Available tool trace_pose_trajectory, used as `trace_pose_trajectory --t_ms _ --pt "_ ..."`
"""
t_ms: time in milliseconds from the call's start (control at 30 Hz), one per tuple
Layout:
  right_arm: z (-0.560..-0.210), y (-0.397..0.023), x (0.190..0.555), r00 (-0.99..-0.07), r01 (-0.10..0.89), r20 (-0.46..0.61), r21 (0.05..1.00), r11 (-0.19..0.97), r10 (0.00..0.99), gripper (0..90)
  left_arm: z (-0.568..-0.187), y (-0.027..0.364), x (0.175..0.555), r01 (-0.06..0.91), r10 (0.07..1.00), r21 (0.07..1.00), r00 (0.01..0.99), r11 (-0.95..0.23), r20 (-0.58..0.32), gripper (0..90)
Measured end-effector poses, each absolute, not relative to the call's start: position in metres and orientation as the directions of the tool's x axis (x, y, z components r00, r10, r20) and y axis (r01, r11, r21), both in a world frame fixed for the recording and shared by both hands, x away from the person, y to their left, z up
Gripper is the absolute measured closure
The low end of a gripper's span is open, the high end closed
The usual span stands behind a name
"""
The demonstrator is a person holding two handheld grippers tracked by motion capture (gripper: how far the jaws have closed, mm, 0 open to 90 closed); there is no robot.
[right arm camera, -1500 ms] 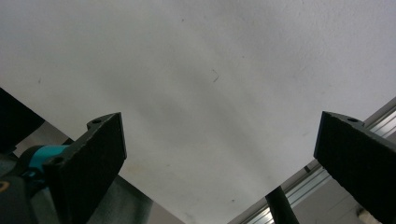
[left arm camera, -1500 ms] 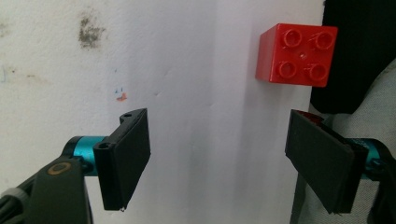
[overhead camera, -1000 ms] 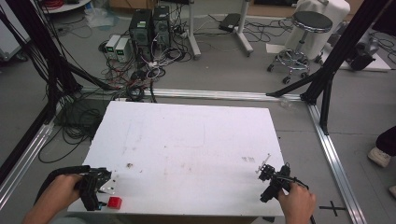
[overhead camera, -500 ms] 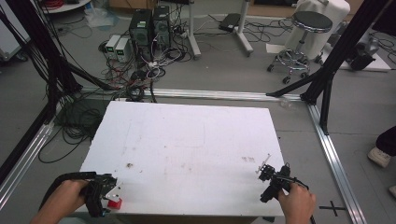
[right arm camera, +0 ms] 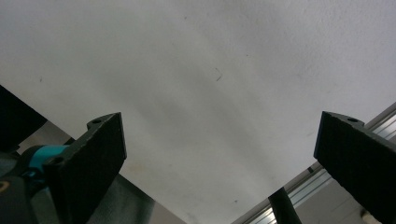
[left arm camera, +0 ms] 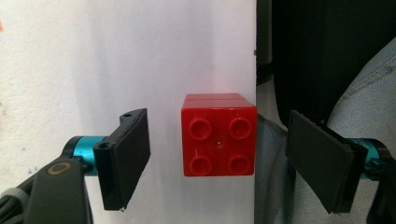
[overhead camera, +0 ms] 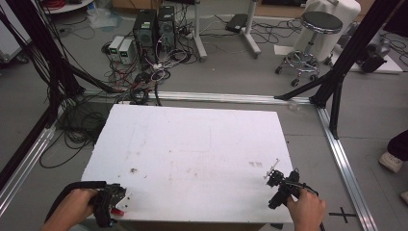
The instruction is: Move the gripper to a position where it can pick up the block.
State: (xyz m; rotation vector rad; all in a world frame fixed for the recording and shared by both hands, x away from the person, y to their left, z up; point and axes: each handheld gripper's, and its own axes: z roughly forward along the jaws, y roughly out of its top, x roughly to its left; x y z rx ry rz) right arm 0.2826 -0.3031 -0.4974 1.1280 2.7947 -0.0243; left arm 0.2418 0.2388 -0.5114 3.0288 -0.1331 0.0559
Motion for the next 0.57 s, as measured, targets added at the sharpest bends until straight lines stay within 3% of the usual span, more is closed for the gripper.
trace_pose_trajectory --t_ms 567 --pt "-0.4967 -0.3030 0.2824 -0.716 0.689 -0.120 0.031 0.724 0.688 1.5 -0.5138 0.2398 0.2415 -0.094 -0.090 0.092 0.995 -0.991 0.044 22.7"
